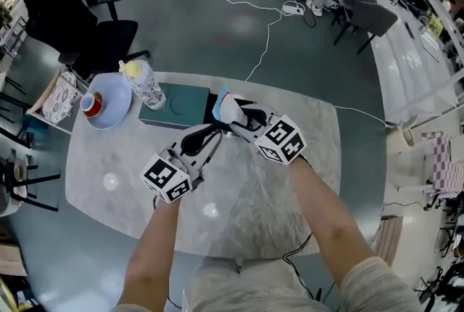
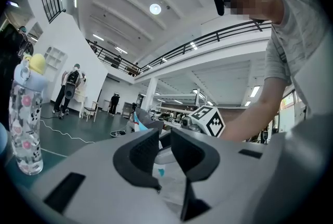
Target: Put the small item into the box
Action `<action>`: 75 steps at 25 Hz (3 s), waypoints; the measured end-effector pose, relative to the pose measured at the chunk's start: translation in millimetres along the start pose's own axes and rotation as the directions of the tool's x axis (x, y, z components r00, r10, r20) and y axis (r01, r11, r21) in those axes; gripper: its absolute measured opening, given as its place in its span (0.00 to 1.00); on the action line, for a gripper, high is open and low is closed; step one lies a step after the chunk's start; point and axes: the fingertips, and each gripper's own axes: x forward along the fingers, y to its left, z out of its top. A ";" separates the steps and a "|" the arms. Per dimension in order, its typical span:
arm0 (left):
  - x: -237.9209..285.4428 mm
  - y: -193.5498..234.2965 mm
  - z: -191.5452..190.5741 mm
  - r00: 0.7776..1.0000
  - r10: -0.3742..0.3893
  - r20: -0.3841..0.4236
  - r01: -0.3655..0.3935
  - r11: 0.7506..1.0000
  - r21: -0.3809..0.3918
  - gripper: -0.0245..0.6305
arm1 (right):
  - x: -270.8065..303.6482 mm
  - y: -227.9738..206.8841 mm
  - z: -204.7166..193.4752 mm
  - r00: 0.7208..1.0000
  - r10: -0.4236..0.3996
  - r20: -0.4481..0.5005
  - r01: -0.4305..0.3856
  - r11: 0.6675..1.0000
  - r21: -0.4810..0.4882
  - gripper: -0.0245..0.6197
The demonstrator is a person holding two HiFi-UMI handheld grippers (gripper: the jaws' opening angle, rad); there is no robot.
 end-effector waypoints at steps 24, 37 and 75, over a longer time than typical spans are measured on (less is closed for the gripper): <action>13.3 29.9 -19.4 0.999 0.032 -0.020 -0.033 0.999 -0.038 0.15 | 56.8 -34.8 -67.2 0.957 -0.028 -0.288 0.012 0.998 -0.056 0.34; 20.3 36.2 -25.9 0.999 0.033 -0.032 -0.035 0.998 -0.045 0.16 | 65.4 -43.3 -88.8 0.941 -0.036 -0.336 0.024 0.999 -0.040 0.35; 19.4 14.7 9.6 1.000 0.013 0.026 -0.012 0.999 -0.038 0.16 | -8.4 -7.3 1.6 0.994 -0.095 0.051 0.084 0.979 0.186 0.35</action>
